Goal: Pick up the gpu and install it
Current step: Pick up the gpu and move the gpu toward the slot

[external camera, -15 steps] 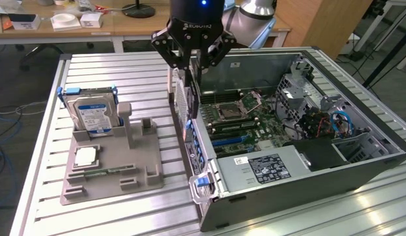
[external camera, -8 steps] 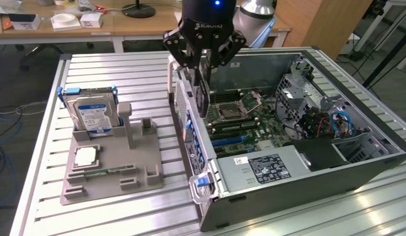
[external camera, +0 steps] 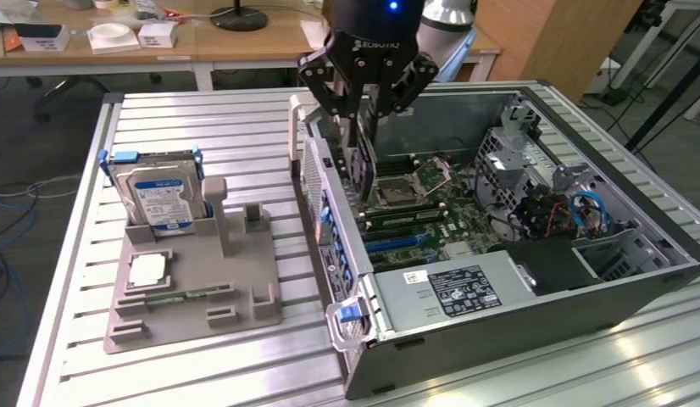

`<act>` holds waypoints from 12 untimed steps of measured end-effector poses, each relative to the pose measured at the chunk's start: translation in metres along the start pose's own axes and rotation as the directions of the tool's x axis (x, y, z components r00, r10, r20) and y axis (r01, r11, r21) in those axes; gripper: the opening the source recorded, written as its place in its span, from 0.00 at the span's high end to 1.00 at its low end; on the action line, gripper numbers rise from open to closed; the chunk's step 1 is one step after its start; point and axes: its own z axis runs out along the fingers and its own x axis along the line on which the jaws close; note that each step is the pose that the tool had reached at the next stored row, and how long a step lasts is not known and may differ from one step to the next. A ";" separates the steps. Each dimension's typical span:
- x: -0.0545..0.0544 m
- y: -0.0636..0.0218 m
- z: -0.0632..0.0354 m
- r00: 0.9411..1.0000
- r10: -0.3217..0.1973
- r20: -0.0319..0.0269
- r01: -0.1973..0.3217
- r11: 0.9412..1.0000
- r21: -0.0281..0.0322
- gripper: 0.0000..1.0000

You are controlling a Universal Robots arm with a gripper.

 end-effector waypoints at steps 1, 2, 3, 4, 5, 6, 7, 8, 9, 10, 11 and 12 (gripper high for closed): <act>-0.001 0.0001 0.0000 1.000 0.000 0.000 0.000 1.000 0.000 0.74; -0.003 0.0002 0.0001 1.000 0.000 0.000 0.000 1.000 0.000 0.74; -0.004 0.0003 0.0002 1.000 0.000 0.000 0.000 1.000 0.000 0.74; -0.006 0.0004 0.0002 1.000 0.000 0.000 0.000 1.000 0.000 0.74; -0.007 0.0005 0.0002 1.000 0.000 0.000 0.000 1.000 0.000 0.74; -0.008 0.0006 0.0002 1.000 0.000 0.000 0.000 1.000 0.000 0.74; -0.010 0.0007 0.0003 1.000 0.000 0.000 0.000 1.000 0.000 0.74; -0.011 0.0008 0.0003 1.000 0.000 0.000 0.000 1.000 0.000 0.74; -0.012 0.0009 0.0004 1.000 0.000 0.000 0.000 1.000 0.000 0.74; -0.013 0.0010 0.0004 1.000 0.000 0.000 0.000 1.000 0.000 0.74; -0.014 0.0010 0.0004 1.000 0.000 0.000 0.000 1.000 0.000 0.74; -0.015 0.0011 0.0005 1.000 0.000 0.000 0.000 1.000 0.000 0.74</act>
